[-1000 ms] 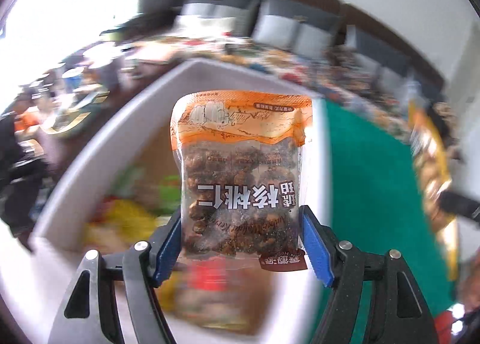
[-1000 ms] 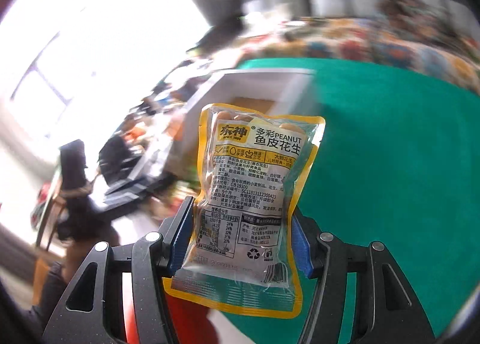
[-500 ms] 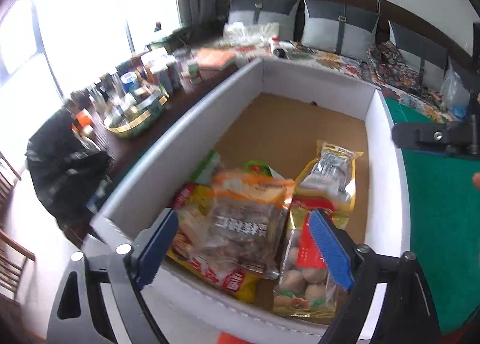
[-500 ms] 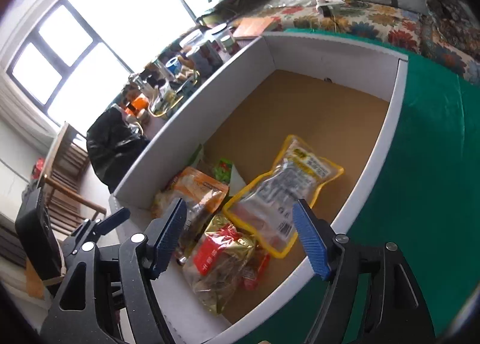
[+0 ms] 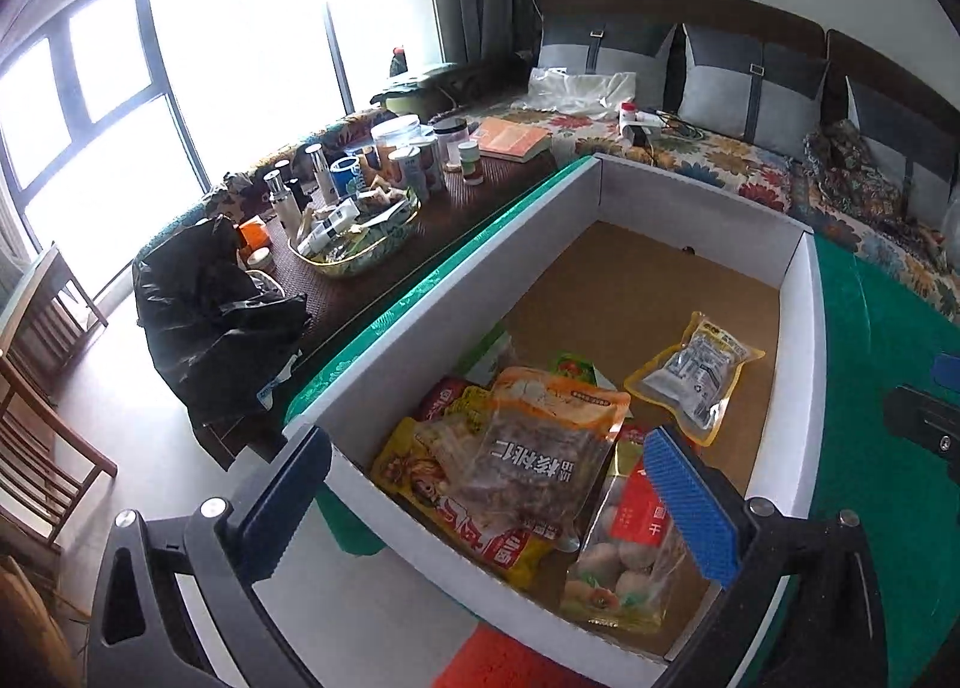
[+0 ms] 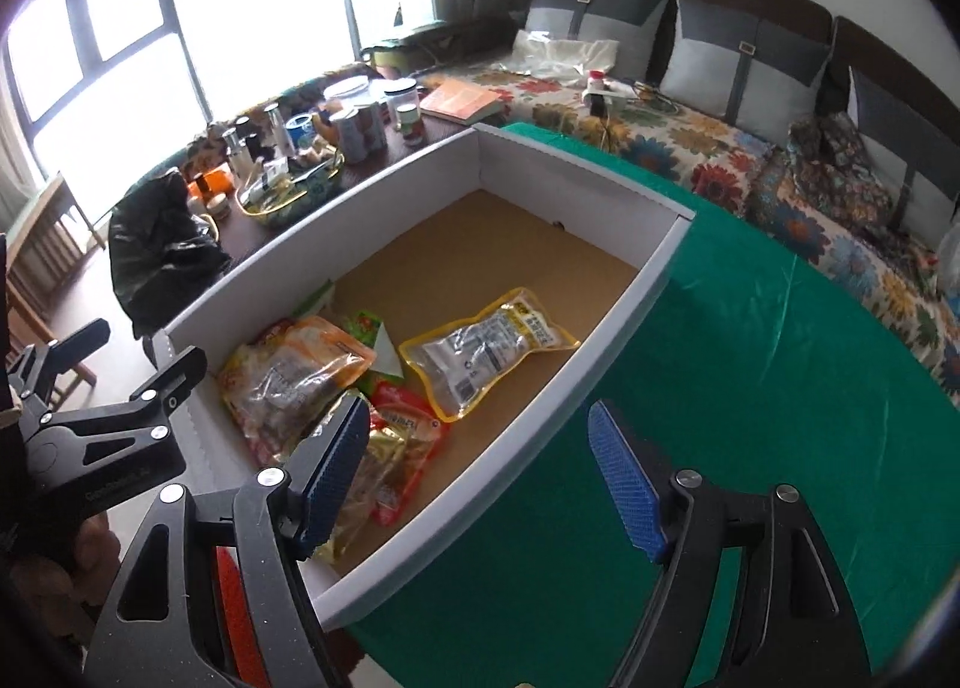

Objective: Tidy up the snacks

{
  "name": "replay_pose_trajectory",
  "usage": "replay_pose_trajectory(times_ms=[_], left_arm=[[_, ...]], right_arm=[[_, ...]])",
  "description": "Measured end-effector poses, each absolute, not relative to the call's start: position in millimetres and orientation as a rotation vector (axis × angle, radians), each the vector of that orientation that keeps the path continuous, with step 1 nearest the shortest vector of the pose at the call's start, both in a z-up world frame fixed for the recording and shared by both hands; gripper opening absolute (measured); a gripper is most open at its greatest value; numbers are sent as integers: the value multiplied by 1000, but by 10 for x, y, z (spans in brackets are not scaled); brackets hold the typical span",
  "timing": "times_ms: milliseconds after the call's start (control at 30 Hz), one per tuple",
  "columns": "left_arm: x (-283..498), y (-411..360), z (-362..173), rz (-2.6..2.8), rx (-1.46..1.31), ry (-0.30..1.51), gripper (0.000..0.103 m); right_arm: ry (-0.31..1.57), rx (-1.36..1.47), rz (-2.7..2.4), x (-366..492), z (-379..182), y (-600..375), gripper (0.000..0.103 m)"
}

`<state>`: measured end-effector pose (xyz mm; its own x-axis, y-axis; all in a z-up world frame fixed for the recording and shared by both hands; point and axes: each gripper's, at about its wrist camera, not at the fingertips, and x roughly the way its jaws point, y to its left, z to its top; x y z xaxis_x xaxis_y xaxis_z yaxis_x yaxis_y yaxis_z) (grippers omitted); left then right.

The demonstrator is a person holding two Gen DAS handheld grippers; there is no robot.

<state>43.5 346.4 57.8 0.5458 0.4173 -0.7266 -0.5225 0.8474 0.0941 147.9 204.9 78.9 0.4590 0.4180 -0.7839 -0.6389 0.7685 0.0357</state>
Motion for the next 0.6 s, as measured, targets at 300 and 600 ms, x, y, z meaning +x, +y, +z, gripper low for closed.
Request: replay_pose_trajectory(times_ms=[300,600], left_arm=[[331,3446,666,531,-137,802,103],[321,3493,644,527,-172,815,103]], right_arm=[[878,-330,677,1360,798,2184,79],[890,-353,685,1314,734,2274,79]])
